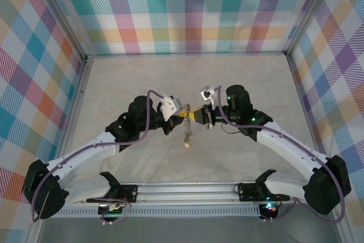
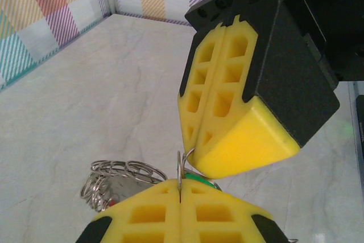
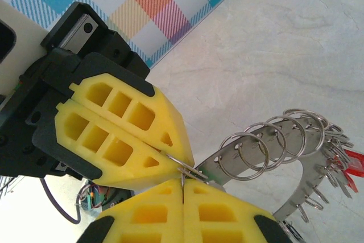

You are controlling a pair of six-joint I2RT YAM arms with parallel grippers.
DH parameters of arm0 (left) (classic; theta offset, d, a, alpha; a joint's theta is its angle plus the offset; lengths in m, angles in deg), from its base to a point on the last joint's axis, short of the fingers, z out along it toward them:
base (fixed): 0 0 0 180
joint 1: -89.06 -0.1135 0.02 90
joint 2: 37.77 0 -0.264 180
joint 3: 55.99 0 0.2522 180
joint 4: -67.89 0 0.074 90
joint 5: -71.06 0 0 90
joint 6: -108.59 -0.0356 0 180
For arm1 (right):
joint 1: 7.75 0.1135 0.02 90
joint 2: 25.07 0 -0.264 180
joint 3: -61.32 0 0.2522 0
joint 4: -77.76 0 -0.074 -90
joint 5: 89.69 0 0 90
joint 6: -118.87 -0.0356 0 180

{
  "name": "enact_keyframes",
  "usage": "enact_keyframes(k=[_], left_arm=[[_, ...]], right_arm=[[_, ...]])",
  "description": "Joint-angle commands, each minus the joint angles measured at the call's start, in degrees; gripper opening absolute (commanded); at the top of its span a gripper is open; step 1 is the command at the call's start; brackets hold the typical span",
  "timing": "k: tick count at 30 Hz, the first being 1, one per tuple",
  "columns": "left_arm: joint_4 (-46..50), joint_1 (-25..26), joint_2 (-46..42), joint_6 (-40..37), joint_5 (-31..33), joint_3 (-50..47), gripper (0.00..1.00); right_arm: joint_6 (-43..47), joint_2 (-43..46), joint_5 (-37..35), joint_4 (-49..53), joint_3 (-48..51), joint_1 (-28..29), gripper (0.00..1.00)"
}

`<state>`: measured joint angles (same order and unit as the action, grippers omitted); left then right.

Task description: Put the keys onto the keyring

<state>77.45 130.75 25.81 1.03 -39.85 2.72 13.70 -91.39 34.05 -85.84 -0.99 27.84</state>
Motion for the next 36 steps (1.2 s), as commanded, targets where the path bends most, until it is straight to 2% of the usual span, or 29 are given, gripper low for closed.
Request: enact_keyframes(k=[1,9,20,27,35,36], left_arm=[[-0.8,-0.29,-1.6,-0.25,-0.63,1.4,0.0],[-0.83,-0.26,-1.26,0.04,-0.63,1.61,0.0],[-1.07,-0.22,-2.05,-0.71,-1.83,1.31,0.0],[-2.24,-0.24,-2.37,-1.07,-2.56,0.51,0.0],[-4.76,-0.21,-4.57,-1.78,-1.86,-1.94,0.0],[-5.37,-0.23,-4.87,-1.77,-1.85,-2.34,0.0]], right_arm=[[4.02,2.05,2.0,-0.77,-1.76,0.61,0.0],[4.91,1.95,1.23,0.27,-1.92,0.7,0.0],[2.57,0.13,-6.31,4.27,-2.8,0.7,0.0],[0.84,-0.84,-5.86,4.21,-3.04,0.7,0.0],[-0.22,-1.77,-1.36,4.95,-2.93,0.68,0.0],[-0.17,-1.77,-1.39,5.31,-2.87,0.62,0.03]])
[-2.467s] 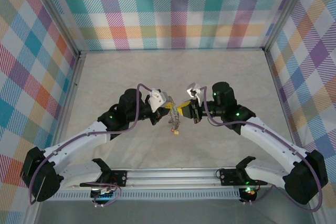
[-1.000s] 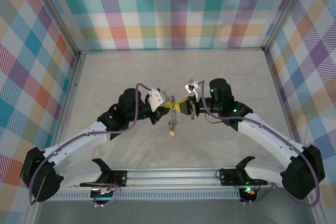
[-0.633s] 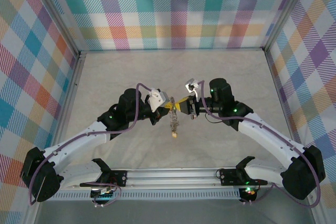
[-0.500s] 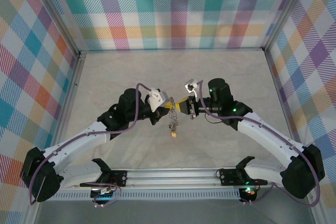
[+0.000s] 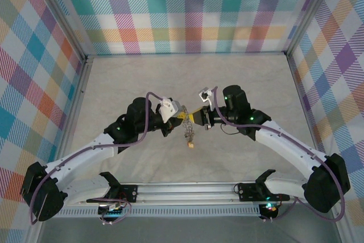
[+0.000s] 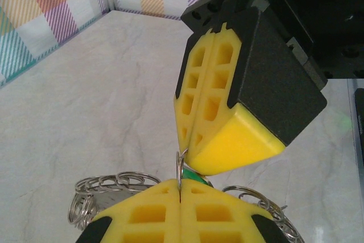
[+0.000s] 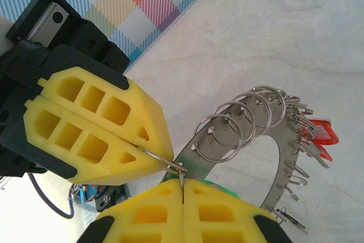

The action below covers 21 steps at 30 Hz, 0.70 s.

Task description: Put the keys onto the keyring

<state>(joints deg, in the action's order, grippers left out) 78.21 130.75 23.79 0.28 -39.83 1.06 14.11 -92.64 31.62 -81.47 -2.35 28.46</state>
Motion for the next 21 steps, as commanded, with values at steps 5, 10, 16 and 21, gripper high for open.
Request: enact_keyframes(k=[5,10,16,21], left_arm=[[-8.63,-0.29,-4.43,-1.69,-2.19,-2.39,0.0],[-8.95,-0.28,-5.42,-2.56,-3.0,-2.97,0.0],[-9.06,-0.22,-5.92,-2.9,-5.64,-3.12,0.0],[-9.0,-0.27,-6.24,-3.23,-8.26,-3.04,0.0]], right_arm=[[1.07,1.24,-0.26,2.48,-0.89,-0.37,0.18],[5.37,2.3,-0.02,4.51,-2.01,-0.61,0.22],[16.03,5.9,1.57,4.88,-2.22,-0.62,0.27],[27.02,10.22,1.94,5.09,-1.51,-0.61,0.27]])
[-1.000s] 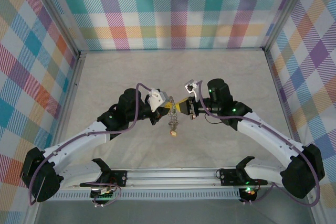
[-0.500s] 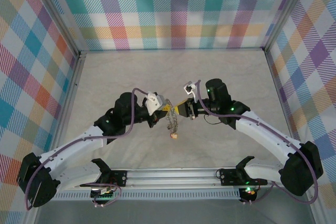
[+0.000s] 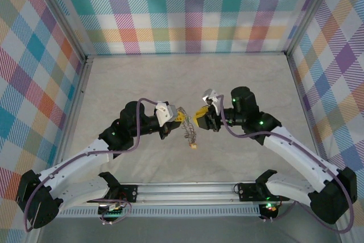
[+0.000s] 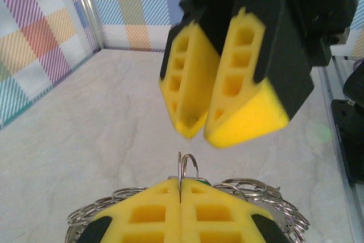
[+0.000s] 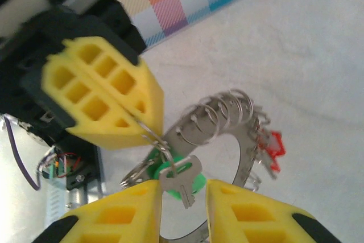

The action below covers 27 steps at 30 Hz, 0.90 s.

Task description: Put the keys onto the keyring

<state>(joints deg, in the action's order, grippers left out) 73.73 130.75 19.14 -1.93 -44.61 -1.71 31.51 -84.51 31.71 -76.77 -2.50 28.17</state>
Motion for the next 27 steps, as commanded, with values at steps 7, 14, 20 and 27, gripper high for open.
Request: enact_keyframes(k=[7,14,20,27], left_arm=[[-4.52,-0.29,-0.27,-2.27,-9.55,0.69,0.0],[-1.82,-0.24,2.5,-4.0,-13.17,3.87,0.0],[-1.49,-0.29,4.19,-3.77,-12.48,4.98,0.0],[-2.89,-0.21,4.65,-2.87,-12.63,4.62,0.0]], right_arm=[[19.17,3.57,3.91,1.1,-0.9,-0.15,0.29],[22.46,1.62,5.6,4.4,-2.41,0.05,0.29],[23.23,2.0,5.8,5.5,-1.53,0.38,0.31],[23.38,1.55,5.23,7.36,-1.71,0.38,0.34]])
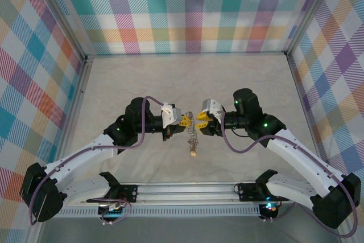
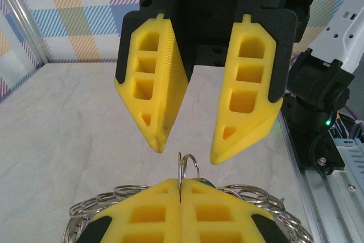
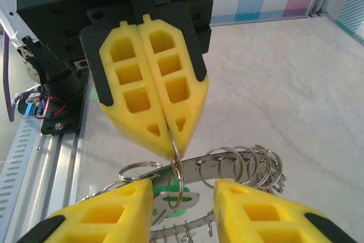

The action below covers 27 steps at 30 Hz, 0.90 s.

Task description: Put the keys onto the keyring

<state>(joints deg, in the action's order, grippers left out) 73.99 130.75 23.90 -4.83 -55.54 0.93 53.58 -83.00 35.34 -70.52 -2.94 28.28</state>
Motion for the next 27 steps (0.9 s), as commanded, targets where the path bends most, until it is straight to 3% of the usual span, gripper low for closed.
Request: enact_keyframes(k=[1,7,11,16,27], left_arm=[[-3.23,-0.25,-0.13,-0.01,-2.0,1.95,0.0],[-4.56,-0.28,-0.18,0.3,-3.25,1.41,0.0],[-7.59,-0.24,-1.2,1.08,-2.11,0.0,0.0],[-8.18,-0.24,-1.15,1.5,-1.94,-0.08,0.0],[-9.12,-0.23,0.61,2.07,-3.8,1.37,0.0]], right_arm=[[0.77,-0.16,1.13,0.59,-1.03,0.27,0.34],[-0.18,-0.46,-3.61,-1.52,-0.41,0.26,0.2],[0.45,-0.94,-1.44,-0.55,-0.73,0.27,0.16],[-0.42,-0.5,3.25,-2.6,0.62,0.27,0.17],[-1.68,0.8,4.31,-5.19,1.79,0.27,0.18]])
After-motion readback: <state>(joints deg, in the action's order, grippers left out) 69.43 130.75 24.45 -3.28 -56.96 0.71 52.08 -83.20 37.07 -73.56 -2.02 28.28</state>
